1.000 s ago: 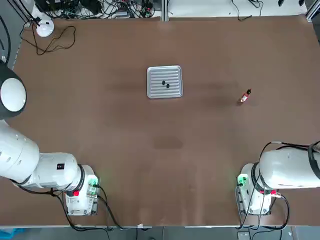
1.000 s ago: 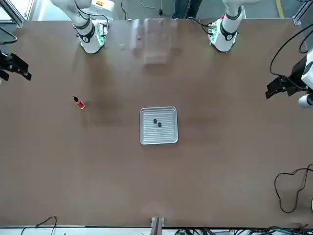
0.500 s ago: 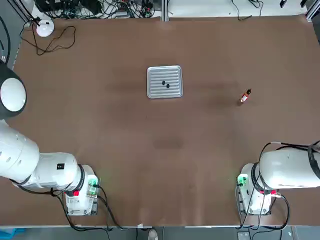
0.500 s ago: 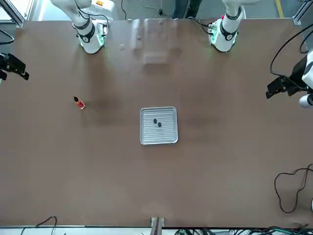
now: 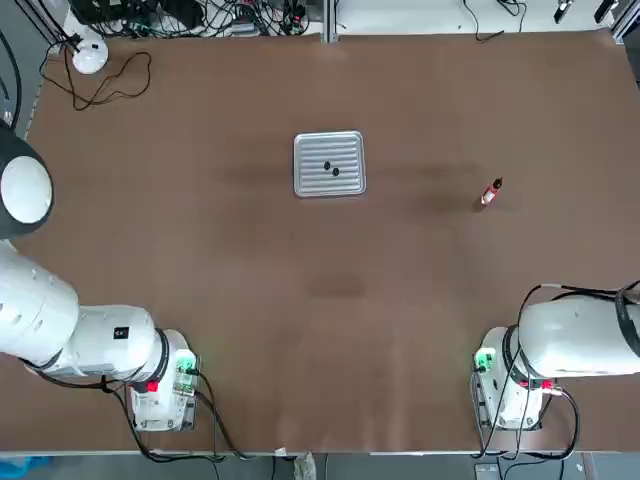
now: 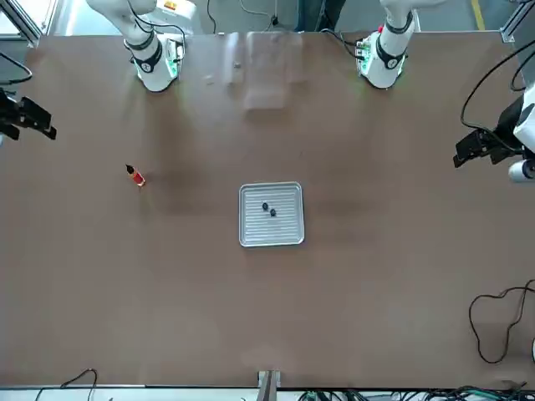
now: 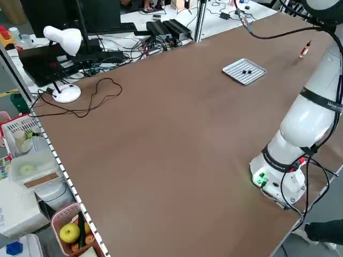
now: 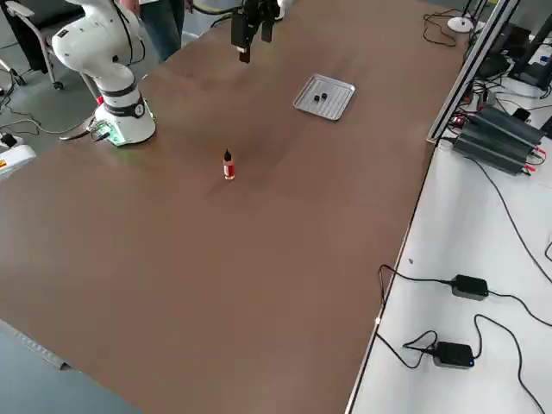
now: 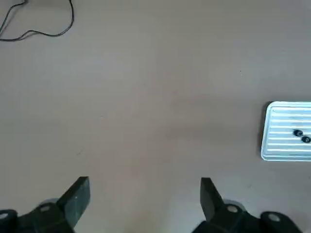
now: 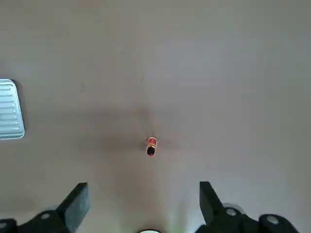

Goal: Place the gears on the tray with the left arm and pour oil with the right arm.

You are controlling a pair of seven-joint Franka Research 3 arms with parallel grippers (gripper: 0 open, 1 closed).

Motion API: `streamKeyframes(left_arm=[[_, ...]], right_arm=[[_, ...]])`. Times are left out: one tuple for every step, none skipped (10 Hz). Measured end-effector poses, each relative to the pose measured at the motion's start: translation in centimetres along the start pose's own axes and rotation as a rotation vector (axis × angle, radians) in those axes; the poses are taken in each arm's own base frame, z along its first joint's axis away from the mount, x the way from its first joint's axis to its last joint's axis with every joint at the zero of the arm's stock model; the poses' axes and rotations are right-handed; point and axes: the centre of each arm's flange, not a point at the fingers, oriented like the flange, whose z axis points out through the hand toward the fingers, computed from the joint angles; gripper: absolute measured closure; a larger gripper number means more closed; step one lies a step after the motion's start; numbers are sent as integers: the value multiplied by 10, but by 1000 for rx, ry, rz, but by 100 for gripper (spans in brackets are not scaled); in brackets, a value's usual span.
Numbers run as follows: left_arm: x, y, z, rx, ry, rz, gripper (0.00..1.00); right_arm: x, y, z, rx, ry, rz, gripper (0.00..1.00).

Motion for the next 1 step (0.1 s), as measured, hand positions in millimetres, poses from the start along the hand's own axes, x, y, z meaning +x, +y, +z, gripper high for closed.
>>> streamKeyframes(left_arm=[[0, 0, 0, 0, 0, 13, 0]], right_arm=[[-1, 0, 1, 0, 4, 0, 0]])
